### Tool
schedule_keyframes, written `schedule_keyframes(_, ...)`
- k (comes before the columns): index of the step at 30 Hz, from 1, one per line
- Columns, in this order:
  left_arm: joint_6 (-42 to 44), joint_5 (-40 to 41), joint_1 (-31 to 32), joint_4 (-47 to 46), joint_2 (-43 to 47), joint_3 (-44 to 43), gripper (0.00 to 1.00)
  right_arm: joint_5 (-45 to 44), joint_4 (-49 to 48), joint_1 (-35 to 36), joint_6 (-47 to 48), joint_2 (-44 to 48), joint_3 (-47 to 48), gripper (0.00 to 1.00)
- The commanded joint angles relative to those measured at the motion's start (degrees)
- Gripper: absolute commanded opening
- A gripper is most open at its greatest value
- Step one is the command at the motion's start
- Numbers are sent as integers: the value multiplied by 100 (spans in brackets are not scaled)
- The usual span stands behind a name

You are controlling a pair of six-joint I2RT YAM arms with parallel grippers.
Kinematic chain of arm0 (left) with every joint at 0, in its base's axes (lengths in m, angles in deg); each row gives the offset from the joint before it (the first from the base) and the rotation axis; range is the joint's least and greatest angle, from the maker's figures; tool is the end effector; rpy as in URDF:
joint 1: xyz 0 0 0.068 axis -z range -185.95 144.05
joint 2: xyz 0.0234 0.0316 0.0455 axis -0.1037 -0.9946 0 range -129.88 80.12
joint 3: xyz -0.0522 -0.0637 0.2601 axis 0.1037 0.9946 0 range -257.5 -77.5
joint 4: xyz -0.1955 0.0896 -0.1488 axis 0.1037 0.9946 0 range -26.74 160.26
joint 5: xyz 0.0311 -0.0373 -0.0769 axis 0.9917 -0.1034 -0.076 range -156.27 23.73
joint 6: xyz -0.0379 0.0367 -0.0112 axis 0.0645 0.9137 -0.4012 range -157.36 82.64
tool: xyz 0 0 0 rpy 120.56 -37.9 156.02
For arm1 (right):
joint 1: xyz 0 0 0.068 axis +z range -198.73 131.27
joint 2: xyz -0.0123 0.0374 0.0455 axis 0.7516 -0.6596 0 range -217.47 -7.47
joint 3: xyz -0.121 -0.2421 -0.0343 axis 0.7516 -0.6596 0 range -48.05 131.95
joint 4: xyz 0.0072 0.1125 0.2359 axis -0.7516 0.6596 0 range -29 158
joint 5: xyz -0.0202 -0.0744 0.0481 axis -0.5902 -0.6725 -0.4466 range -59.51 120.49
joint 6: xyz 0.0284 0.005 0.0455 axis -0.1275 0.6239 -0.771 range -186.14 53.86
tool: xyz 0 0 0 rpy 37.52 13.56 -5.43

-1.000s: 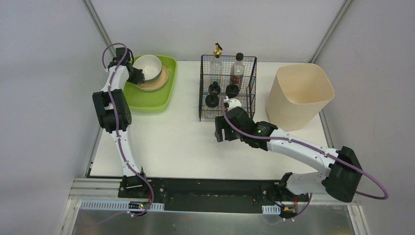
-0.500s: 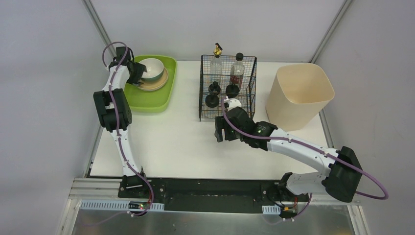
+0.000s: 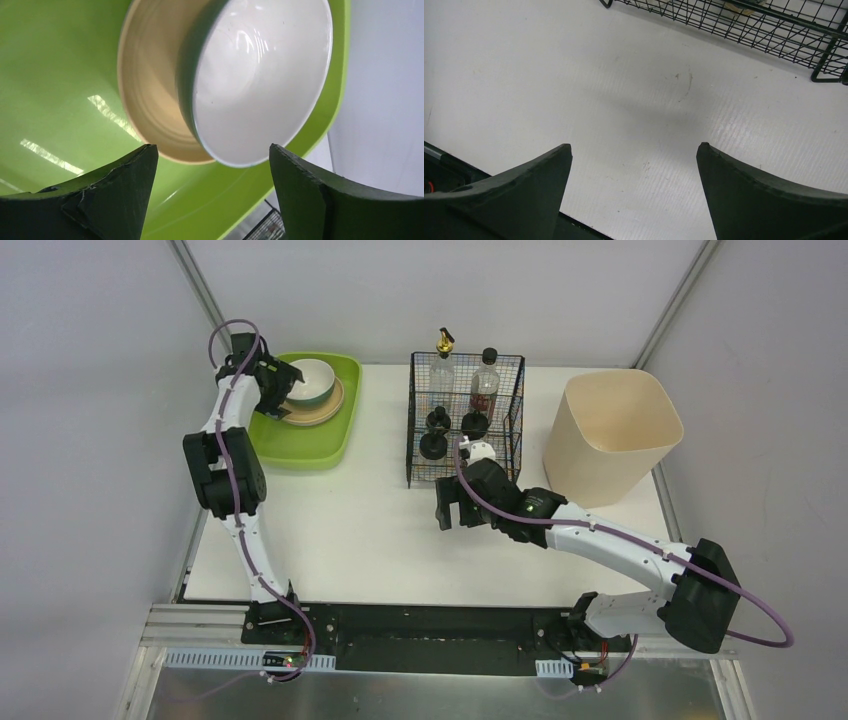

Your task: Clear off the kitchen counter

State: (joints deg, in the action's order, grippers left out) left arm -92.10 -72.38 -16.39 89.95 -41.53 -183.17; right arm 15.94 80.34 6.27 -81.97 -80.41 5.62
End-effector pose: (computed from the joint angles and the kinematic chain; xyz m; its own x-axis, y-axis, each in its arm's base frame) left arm 0.4836 0.0853 0.2544 -0.3004 -0.8809 -0.3656 -0.6039 0.4724 -0.6420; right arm 0.1669 0.2229 0.2740 -0.5299 -0.2963 -0.7946 -0.5568 0.8283 0.0624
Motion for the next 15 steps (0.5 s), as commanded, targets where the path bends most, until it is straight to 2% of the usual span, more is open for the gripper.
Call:
schedule_keyframes(1,374,-296,130,-42,809,367,84,-235,17,31,-105,126,156,99)
schedule_keyframes(2,443,-309,169,-41,934,465,85,-246,-23,34,-97,178,127,99)
schedule_keyframes(3,543,-307,225,-42,1045,517,93,-249,-71,36,-87,229,86,99)
schedule_keyframes(5,809,-335,374,-42,1222,606,99,-266,-116,36,-64,309,49,99)
schedule_keyframes(15,1492,-317,1210,-50,2603,1667,99,-523,-39,36,-122,489,58,99)
